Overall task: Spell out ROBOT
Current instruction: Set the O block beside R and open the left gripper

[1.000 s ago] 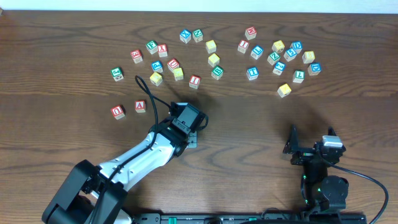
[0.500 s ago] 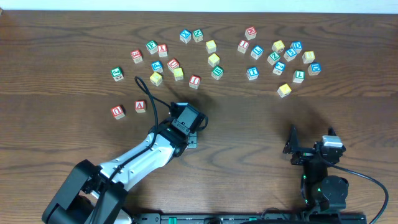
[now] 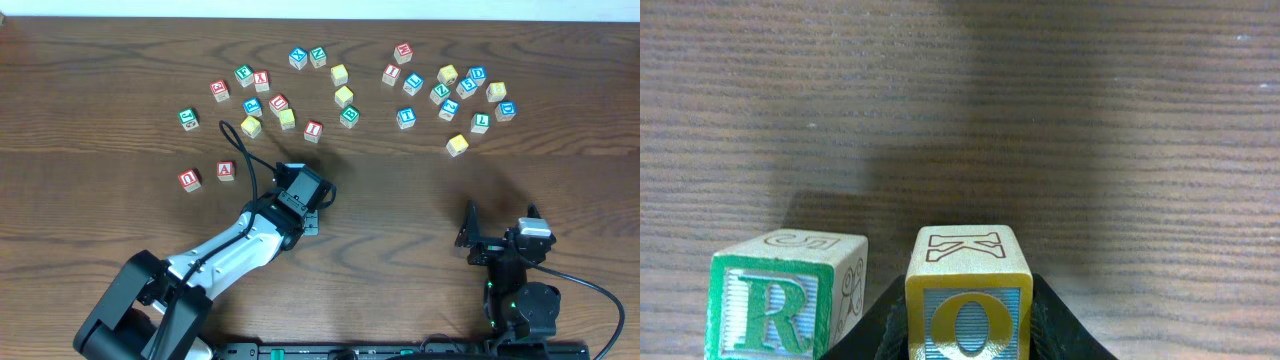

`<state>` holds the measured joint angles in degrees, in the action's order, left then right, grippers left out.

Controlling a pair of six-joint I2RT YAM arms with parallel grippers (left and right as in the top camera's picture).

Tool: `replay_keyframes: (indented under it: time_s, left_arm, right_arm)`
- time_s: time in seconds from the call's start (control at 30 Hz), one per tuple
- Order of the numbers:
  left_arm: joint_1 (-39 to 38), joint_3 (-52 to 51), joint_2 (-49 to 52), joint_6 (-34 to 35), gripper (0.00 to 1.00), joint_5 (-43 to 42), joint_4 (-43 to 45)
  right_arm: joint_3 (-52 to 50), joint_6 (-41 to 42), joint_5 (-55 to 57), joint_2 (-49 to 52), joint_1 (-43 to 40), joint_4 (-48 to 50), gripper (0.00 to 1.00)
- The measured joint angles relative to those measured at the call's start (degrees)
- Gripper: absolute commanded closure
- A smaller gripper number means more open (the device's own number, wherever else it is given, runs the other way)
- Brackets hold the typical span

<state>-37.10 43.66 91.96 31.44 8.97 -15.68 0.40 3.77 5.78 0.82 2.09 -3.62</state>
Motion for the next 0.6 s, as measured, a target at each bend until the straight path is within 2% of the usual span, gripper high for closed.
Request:
replay_keyframes:
  time_s: [0.4, 0.6]
  left_arm:
    - [0.0, 0.0, 0.1, -0.2, 0.92, 0.3, 0.3]
    - [0.0, 0.0, 0.2, -0.2, 0.76, 0.3, 0.3]
  right_arm:
    - [0.0, 0.0, 0.0, 0.0, 0.0, 0.0, 0.01]
    - [0.0, 0.0, 0.0, 0.0, 0.0, 0.0, 0.01]
